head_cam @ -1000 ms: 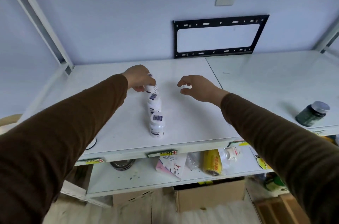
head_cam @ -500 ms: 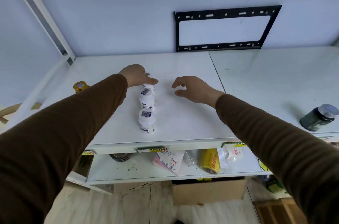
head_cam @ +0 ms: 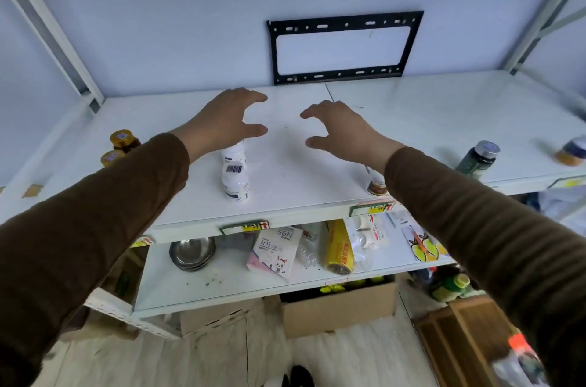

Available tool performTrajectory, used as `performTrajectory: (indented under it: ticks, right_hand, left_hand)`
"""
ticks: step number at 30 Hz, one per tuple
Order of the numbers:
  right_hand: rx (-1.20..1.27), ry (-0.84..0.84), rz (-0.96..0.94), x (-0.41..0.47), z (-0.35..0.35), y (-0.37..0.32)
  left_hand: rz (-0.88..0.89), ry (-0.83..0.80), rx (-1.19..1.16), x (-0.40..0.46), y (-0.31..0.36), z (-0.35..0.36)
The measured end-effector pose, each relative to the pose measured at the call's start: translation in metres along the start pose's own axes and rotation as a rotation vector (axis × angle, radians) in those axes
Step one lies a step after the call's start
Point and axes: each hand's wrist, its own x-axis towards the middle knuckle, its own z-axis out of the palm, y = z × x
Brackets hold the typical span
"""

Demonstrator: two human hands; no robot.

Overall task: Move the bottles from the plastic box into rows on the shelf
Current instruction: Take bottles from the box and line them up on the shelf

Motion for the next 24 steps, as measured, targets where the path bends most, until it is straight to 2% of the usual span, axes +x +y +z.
performTrajectory:
  ticks: [6,13,19,24]
  right_hand:
    - [-0.045,0.084,0.097,-0.099,-0.031,0.025]
    - [-0.078,0.129,0.234,-0.229,-0.037,0.072]
    - [-0.059,0.129,0.384,-0.354,-0.033,0.142]
    - [-0.025,0.04,0.464,-0.461,-0.021,0.206]
  left_hand:
    - [0.183,-0.038,-0.003,-0.034,0.065,0.024]
    - [0.344,-0.109,-0.09,-0.063,0.164,0.086]
    - [0.395,-0.26,-0.131,-0.084,0.273,0.174]
    - [0.361,-0.377,-0.159,-0.116,0.362,0.262]
